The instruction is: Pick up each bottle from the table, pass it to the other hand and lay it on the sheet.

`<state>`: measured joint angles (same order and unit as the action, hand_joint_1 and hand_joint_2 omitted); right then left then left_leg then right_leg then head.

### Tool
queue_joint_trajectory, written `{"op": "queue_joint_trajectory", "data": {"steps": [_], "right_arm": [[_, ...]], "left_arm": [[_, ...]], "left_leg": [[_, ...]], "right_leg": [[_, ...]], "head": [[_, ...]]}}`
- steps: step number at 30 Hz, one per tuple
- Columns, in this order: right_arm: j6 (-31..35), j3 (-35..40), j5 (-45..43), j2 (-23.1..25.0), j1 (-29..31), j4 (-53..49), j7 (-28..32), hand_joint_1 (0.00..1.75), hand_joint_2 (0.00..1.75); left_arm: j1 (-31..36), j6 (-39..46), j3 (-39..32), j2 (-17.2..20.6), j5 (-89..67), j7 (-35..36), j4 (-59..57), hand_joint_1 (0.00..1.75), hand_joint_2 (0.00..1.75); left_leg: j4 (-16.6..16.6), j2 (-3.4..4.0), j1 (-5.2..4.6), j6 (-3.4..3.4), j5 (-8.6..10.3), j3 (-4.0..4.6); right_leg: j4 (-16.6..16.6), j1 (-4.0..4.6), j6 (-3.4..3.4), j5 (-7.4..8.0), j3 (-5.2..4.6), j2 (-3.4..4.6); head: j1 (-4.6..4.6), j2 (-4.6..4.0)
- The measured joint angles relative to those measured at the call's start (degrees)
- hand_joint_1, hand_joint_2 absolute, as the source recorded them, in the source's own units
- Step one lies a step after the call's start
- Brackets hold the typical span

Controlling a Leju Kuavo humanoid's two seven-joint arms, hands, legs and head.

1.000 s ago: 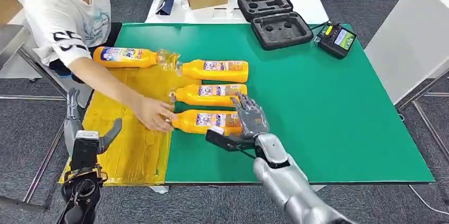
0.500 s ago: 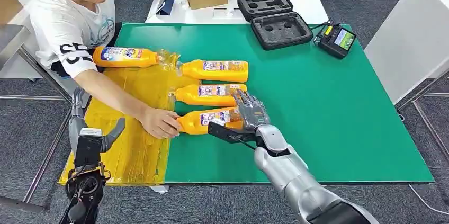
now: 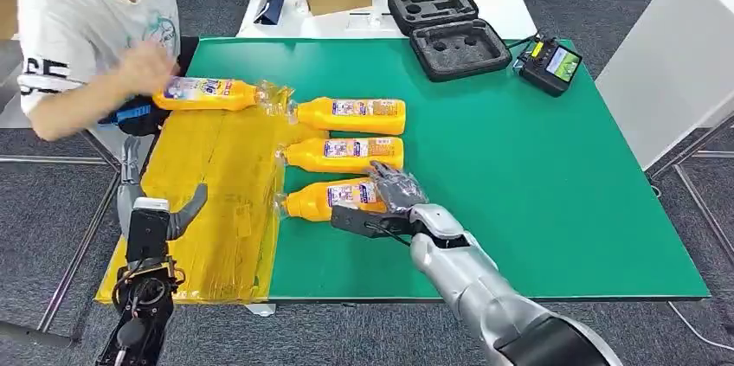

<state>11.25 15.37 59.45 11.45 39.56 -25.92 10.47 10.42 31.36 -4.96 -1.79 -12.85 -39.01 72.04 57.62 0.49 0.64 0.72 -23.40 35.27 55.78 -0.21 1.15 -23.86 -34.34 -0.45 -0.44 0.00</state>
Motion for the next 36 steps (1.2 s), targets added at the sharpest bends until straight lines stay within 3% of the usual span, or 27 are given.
{"op": "queue_joint_trajectory", "data": {"steps": [6, 12, 14, 15, 16, 18, 22, 36], "right_arm": [[-1.48, 0.46, 0.09, 0.79, 0.43, 0.79, 0.59, 0.09, 1.75], [-1.92, 0.55, 0.04, 1.07, 0.64, 1.16, 0.94, 0.37, 1.75], [-2.4, 0.96, 0.04, 1.11, 0.77, 1.25, 1.01, 0.52, 1.75], [-2.62, 1.18, 0.02, 1.11, 0.83, 1.29, 1.01, 0.73, 1.75], [-2.93, 1.27, 0.02, 1.14, 0.87, 1.33, 1.0, 1.24, 1.75], [-3.63, 1.51, -0.15, 1.16, 1.1, 1.49, 1.0, 1.48, 1.75], [-5.92, 1.95, -1.31, 1.2, 1.8, 2.05, 0.9, 1.71, 1.75], [-11.21, 3.02, -4.28, 1.2, 3.4, 3.21, 1.03, 1.75, 1.75]], "left_arm": [[0.06, 0.0, 0.0, 0.0, 0.28, 0.07, -0.79, 0.0, 1.75], [0.08, 0.0, -0.02, 0.0, 0.44, 0.09, -1.05, 0.0, 1.75], [0.08, 0.0, -0.02, 0.0, 0.52, 0.09, -1.11, 0.0, 1.75], [0.07, 0.0, -0.02, 0.0, 0.55, 0.09, -1.11, 0.0, 1.75], [0.07, 0.02, -0.02, 0.0, 0.61, 0.11, -1.11, 0.0, 1.75], [0.06, 0.02, -0.04, 0.0, 0.7, 0.11, -1.11, 0.0, 1.75], [0.06, -0.15, -0.04, 0.0, 1.07, 0.28, -1.14, 0.0, 1.75], [0.01, -0.44, -0.48, 0.02, 2.25, 0.33, -1.27, 0.0, 1.75]], "left_leg": [[0.0, 0.0, 0.0, 0.0, 0.0, -0.01], [0.0, 0.0, 0.0, 0.0, 0.0, -0.01], [0.0, 0.0, 0.0, 0.0, 0.0, -0.01], [0.0, 0.0, 0.0, 0.0, 0.0, -0.01], [0.0, 0.0, 0.0, 0.0, 0.0, -0.01], [0.0, 0.0, 0.0, 0.0, 0.0, -0.01], [0.0, 0.0, 0.0, 0.0, 0.0, -0.04], [0.0, 0.01, 0.0, 0.0, 0.0, -0.21]], "right_leg": [[0.0, 0.0, 0.0, 0.0, 0.01, 0.0], [0.0, 0.0, 0.0, 0.0, 0.01, 0.0], [0.0, 0.0, 0.0, 0.0, 0.01, 0.0], [0.0, 0.0, 0.0, 0.0, 0.01, -0.01], [0.0, 0.0, 0.0, 0.0, 0.02, -0.01], [0.0, 0.0, 0.0, 0.0, 0.02, -0.01], [0.0, 0.0, 0.0, 0.0, 0.04, 0.0], [0.0, 0.0, 0.0, 0.0, 0.18, 0.01]], "head": [[0.0, 0.0], [0.0, 0.0], [0.0, 0.0], [0.0, 0.0], [0.0, 0.0], [0.0, 0.0], [0.0, 0.0], [0.0, 0.0]]}}
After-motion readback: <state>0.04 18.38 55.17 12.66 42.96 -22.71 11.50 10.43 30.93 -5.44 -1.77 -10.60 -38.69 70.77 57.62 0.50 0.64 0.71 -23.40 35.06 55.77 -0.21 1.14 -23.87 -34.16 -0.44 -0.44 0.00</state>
